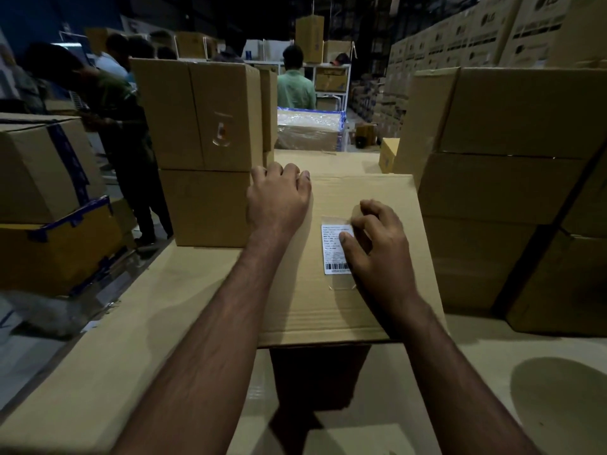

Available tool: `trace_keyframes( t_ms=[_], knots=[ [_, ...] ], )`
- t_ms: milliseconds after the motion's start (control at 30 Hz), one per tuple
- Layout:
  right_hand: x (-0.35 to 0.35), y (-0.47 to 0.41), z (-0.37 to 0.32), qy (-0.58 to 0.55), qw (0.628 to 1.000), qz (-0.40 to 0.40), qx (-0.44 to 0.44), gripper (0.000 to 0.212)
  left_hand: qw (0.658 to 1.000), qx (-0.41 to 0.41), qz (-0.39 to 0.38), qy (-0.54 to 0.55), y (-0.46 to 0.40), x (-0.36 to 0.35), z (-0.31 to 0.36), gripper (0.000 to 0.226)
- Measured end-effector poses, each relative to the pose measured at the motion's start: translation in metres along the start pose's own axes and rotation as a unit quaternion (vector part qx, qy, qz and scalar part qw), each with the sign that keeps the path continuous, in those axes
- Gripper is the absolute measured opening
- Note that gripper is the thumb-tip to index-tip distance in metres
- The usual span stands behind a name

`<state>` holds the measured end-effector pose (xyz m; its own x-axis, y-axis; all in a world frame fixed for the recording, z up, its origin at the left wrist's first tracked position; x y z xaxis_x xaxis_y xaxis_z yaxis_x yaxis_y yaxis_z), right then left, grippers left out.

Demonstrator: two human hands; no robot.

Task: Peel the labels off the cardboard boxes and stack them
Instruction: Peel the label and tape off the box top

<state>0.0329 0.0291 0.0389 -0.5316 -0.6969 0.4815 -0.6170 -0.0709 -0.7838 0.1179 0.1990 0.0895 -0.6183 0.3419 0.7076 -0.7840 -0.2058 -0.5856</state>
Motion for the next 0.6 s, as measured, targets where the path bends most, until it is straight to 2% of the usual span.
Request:
trace_keyframes(
  t_ms=[600],
  knots=[
    [-0.0083,-0.0090,-0.0001,0.010,0.999,0.030,-0.003,0.006,1.000,-0.003,-0.001,-0.014,-0.0057,-0.0051,-0.0003,0.044]
  ],
)
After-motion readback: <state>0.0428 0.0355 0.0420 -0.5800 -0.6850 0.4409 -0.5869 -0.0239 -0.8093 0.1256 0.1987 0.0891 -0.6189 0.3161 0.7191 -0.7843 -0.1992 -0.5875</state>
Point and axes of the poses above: each hand's wrist, its own y-axis away from the middle knuckle, its own x-axis out of the back of the hand, z = x × y, the point moved 4 cm from there along -y, towards the middle knuckle, and after that the axes turned 9 degrees about x, right-handed, at the moved point
